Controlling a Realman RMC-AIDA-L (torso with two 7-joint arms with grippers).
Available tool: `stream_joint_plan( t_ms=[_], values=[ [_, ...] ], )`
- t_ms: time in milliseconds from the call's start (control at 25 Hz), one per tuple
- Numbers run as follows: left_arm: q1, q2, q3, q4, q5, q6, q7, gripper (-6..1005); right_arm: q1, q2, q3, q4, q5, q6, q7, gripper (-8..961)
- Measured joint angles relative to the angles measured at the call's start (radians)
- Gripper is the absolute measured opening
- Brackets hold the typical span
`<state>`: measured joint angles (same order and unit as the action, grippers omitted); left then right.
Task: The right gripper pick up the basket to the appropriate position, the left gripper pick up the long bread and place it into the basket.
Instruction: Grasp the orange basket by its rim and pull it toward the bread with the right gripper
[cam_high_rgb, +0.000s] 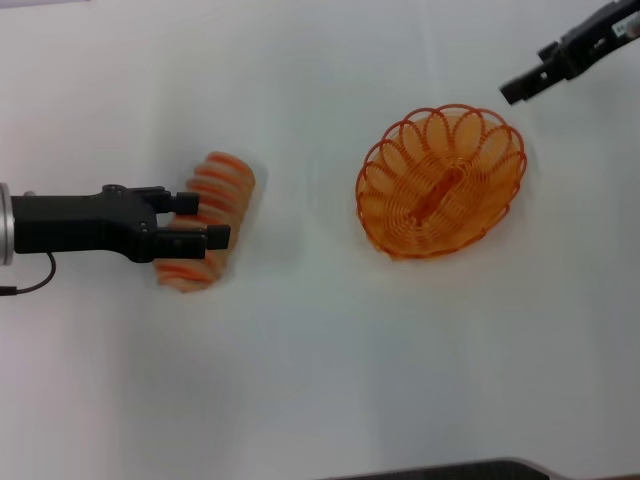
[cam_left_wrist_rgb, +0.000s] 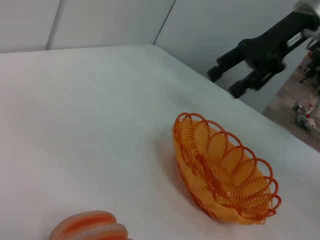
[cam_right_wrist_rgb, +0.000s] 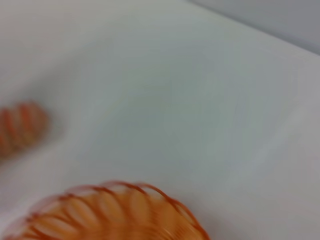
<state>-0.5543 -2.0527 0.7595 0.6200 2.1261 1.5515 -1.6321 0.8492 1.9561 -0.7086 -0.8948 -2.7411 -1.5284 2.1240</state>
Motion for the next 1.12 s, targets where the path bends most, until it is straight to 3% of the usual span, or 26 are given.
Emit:
stream_joint_plan(
  t_ms=[200,440,760,1120],
  values=[
    [0.001,-0.003,0.002,0.0,0.0,-0.003,0.0,814,-0.005,0.023,-0.071,0.018,-0.049,0.106,0.026,895],
    [0.002,-0.003,0.001,0.0,0.0,-0.004,0.0,813,-0.008,0.028,-0.079,0.079,-0.05,0.149,0.019,889],
    [0.002,-0.003,0.001,-0.001,0.0,-0.014,0.0,812,-0.009,0.051,-0.08,0.117,-0.048,0.195,0.01,864],
    [0.002,-0.006,0.001,-0.002,0.0,-0.032,0.0,811,-0.002,0.053,-0.08,0.18,-0.049,0.248,-0.006,816]
  ],
)
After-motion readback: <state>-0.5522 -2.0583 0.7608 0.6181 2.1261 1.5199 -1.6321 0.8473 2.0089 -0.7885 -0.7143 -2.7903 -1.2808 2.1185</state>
